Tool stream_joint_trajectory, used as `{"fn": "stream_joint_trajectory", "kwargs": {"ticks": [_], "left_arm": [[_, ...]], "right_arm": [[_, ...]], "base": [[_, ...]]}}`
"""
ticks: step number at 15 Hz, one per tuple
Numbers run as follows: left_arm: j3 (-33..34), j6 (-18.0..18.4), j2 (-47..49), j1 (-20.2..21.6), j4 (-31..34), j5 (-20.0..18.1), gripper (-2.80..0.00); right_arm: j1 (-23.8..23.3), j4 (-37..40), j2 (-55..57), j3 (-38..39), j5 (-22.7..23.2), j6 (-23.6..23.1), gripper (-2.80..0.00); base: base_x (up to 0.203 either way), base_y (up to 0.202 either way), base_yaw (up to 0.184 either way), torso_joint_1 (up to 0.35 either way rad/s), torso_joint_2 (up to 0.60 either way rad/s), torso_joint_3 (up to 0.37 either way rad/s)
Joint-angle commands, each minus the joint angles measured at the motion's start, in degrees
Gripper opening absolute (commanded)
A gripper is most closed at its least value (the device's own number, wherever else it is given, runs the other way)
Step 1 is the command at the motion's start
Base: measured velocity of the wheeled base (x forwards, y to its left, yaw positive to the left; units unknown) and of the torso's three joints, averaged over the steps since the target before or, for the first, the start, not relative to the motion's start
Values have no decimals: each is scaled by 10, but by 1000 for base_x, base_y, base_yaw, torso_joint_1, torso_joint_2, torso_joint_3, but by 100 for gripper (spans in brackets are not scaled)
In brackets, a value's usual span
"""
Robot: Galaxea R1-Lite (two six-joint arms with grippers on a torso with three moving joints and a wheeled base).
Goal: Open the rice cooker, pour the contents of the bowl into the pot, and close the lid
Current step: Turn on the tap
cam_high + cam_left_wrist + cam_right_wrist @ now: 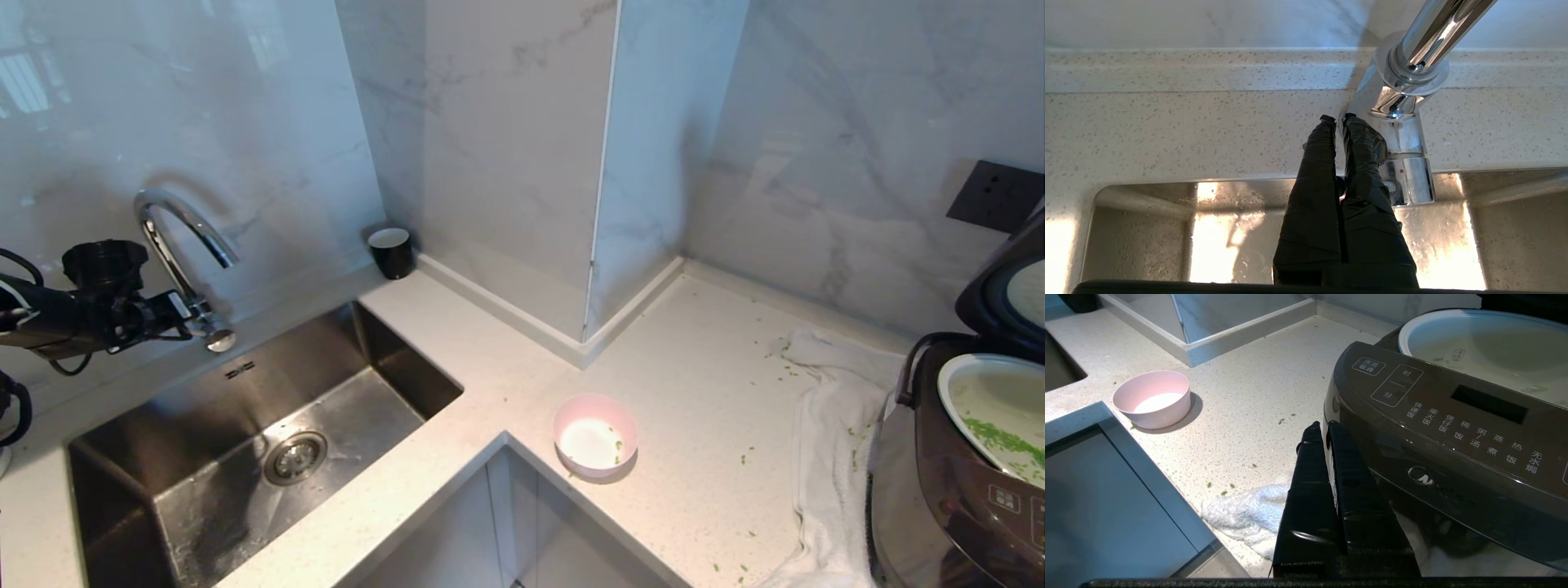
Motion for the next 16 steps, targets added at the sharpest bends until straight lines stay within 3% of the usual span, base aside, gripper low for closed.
{"fn": "stream_joint_trajectory", "kwargs": {"ticks": [1, 16], "left_arm": [[4, -1, -4, -2, 0, 0, -280], [15, -1, -12, -3, 1, 0, -280]], "right_arm": [[0, 0, 0, 1, 0, 0, -280], [0, 0, -1, 1, 0, 0, -280]], "base": [[0, 0, 0, 0, 0, 0], [0, 0, 0, 0, 0, 0]]}}
